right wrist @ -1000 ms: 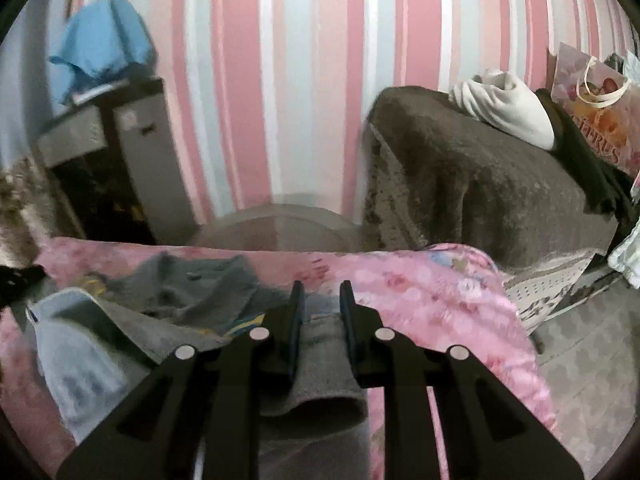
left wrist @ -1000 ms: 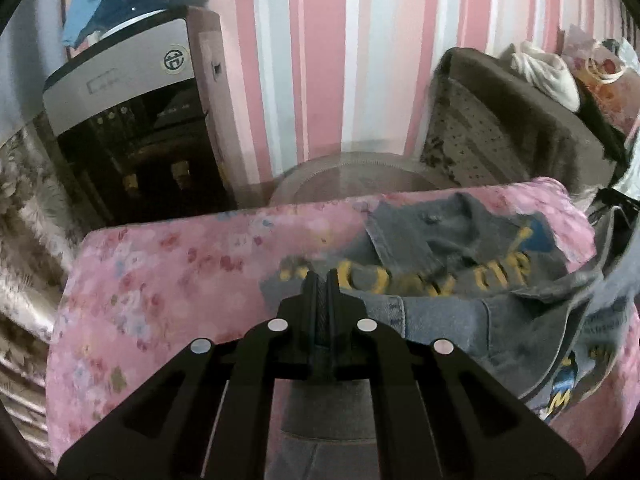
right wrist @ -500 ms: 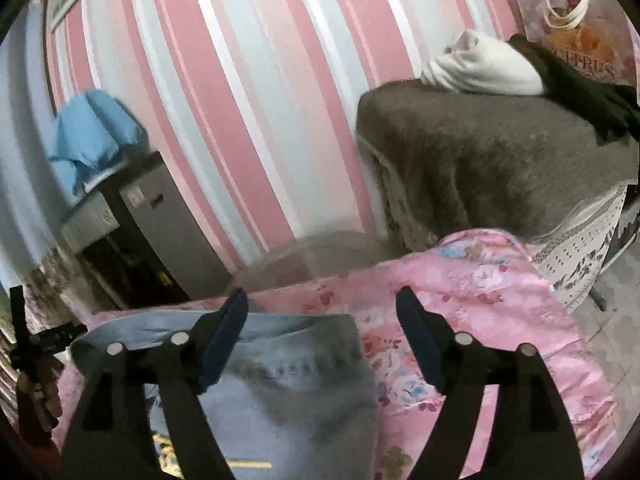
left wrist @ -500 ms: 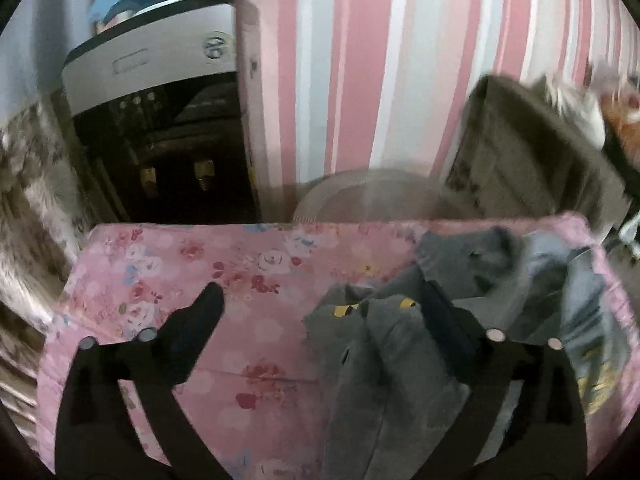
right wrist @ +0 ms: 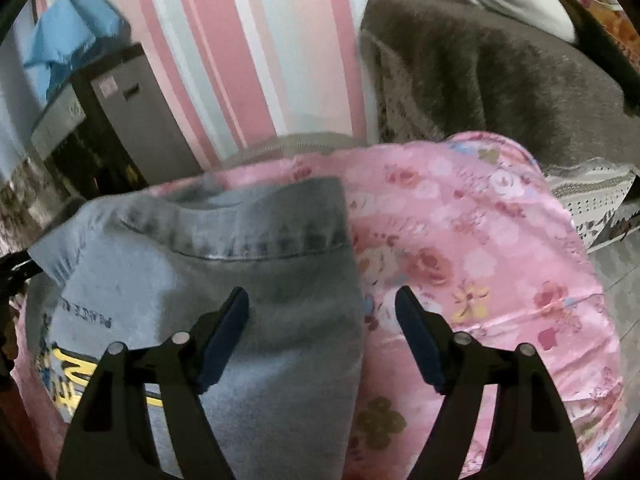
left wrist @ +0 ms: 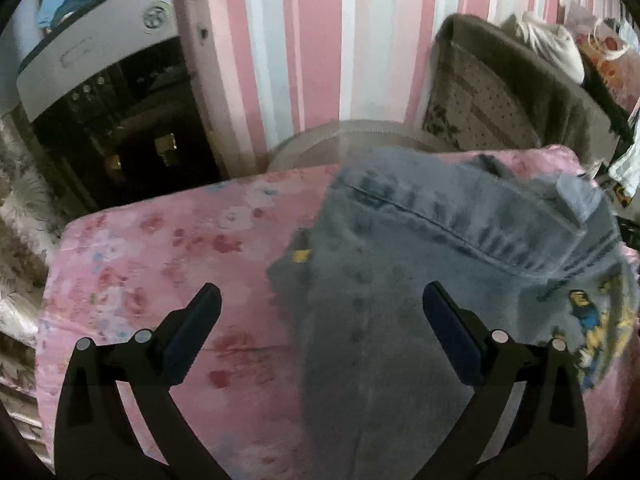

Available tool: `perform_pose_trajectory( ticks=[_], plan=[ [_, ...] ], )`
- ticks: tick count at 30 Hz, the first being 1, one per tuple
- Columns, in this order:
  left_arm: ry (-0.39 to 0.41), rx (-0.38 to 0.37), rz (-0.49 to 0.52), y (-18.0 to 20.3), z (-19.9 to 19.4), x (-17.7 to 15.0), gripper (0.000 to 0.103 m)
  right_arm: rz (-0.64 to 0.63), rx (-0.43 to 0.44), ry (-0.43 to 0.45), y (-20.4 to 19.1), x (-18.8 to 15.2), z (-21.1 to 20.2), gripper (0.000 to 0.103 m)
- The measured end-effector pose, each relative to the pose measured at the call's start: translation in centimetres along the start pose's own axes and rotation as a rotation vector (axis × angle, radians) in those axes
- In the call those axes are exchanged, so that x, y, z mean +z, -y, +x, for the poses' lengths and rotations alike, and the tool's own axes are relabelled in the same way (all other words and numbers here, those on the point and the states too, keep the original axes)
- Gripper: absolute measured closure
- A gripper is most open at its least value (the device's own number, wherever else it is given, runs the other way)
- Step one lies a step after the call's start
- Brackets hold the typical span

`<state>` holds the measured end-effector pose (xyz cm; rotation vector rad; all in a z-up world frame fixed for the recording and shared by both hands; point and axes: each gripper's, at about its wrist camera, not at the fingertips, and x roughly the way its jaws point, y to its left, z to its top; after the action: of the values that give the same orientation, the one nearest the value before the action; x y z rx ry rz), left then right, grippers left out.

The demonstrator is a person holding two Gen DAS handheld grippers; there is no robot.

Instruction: Fold large clothes

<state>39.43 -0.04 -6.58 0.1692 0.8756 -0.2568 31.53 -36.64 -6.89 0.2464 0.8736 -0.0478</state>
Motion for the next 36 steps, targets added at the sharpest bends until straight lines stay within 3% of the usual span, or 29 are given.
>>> perform_pose_trajectory(
  ticks=[1,2,3,6,10,13,14,15,17,19,20,23,25,27,29,31,33,36],
  plan=[
    [-0.003,0.002,0.004,0.4,0.5,-0.2,0.017,0.007,0.028,-0.004,-0.1,-0.1,0.2,0.066],
    [-0.004,-0.01,0.006,0.8,1.0,-0.4,0.026,0.011,0.034,-0.004,-0.1,-0.2,0.4,0.078],
    [-0.007,-0.041,-0.001,1.1,1.6,-0.7,0.044,-0.003,0.018,0.01,-0.4,-0.1,0.5,0.091],
    [0.043,0.023,0.002,1.4,0.8,-0.8,0.072,-0.072,-0.039,0.097,-1.7,0.0,-0.7,0.097],
    [0.116,-0.096,-0.121,-0.8,-1.4,-0.7,0.081,-0.117,-0.041,0.342,-3.6,0.6,-5.6,0.099],
    [0.177,-0.085,-0.139,-1.1,-2.6,-0.9,0.086,-0.153,-0.089,0.485,-5.3,0.7,-7.8,0.099],
    [0.209,-0.065,-0.152,-1.3,-3.2,-1.0,0.087,-0.15,-0.118,0.477,-5.4,1.1,-7.5,0.099],
    [0.227,-0.054,-0.162,-1.5,-3.4,-0.9,0.087,-0.136,-0.167,0.437,-5.1,1.5,-6.3,0.099],
    [0.145,-0.065,-0.186,-2.6,-1.3,-0.8,0.085,-0.077,-0.24,0.316,-3.3,1.7,-2.5,0.099],
    [0.037,-0.082,-0.217,-3.5,1.5,-1.3,0.082,-0.038,-0.229,0.182,-1.9,1.6,0.5,0.099],
    [0.016,-0.072,-0.207,-3.5,2.1,-1.5,0.081,-0.033,-0.221,0.164,-1.6,1.5,0.8,0.099],
    [-0.005,-0.052,-0.206,-3.3,2.3,-1.2,0.074,-0.055,-0.239,0.192,-2.0,1.7,-0.1,0.099],
    [-0.011,-0.037,-0.229,-3.8,2.3,-1.3,0.058,-0.072,-0.231,0.207,-2.4,1.7,-0.4,0.095],
    [-0.01,-0.025,-0.241,-4.2,2.1,-1.3,0.049,-0.076,-0.215,0.211,-2.3,1.6,-0.7,0.095],
    [0.006,0.003,-0.222,-4.1,1.5,-1.2,0.045,-0.066,-0.179,0.222,-2.3,1.8,-1.7,0.086],
    [0.032,0.093,-0.152,-2.7,0.3,-0.8,0.037,-0.059,-0.152,0.253,-2.8,1.7,-3.3,0.063],
    [0.066,0.175,-0.082,-1.0,-1.2,-0.7,0.023,-0.092,-0.139,0.277,-4.1,1.3,-5.0,0.056],
    [0.098,0.187,-0.042,0.8,-3.3,-0.9,0.005,-0.144,-0.135,0.283,-5.9,0.4,-6.7,0.05]
  ],
)
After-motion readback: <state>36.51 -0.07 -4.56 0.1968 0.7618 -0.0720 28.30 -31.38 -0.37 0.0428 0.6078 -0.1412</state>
